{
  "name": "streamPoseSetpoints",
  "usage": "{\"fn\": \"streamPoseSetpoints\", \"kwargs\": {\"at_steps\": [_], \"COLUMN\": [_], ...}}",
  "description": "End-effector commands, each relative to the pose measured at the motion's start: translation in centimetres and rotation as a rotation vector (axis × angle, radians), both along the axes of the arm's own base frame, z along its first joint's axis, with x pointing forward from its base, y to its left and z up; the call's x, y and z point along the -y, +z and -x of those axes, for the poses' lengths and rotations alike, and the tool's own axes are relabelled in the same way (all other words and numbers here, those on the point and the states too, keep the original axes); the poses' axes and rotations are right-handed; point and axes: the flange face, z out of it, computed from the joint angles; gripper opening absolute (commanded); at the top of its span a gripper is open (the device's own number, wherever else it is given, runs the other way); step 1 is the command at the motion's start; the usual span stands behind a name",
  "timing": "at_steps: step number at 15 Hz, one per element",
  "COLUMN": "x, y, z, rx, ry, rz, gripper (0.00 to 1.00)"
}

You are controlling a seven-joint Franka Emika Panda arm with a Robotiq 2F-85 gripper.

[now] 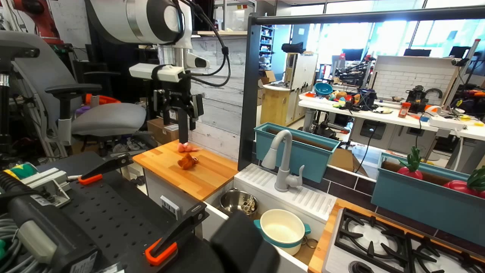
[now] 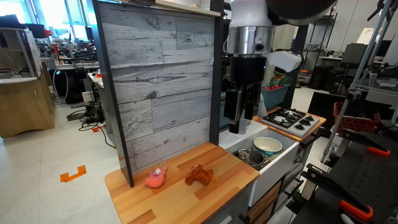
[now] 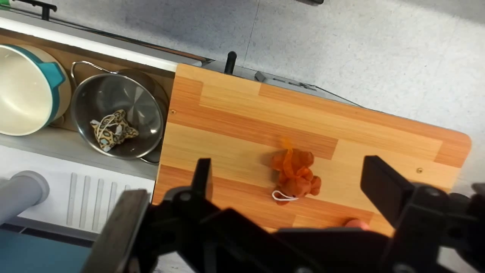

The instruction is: Move the plush toy

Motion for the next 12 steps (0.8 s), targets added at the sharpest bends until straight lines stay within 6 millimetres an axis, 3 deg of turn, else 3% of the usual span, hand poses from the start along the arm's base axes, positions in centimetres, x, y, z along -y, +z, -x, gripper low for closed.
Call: {"fn": "streamPoseSetpoints", "kwargs": {"at_steps": [1, 8, 12], "x": [-1.3, -4.5, -5.3], "y": [-3.4, -8.9, -11.6], "z": [-2.8, -4.8, -5.5], "rx": [0.004, -0.039, -0.054], "ry": [0.021, 0.052, 0.069], "rz": [0.029, 0.011, 0.03], "gripper": [1.0, 1.0, 1.0]}}
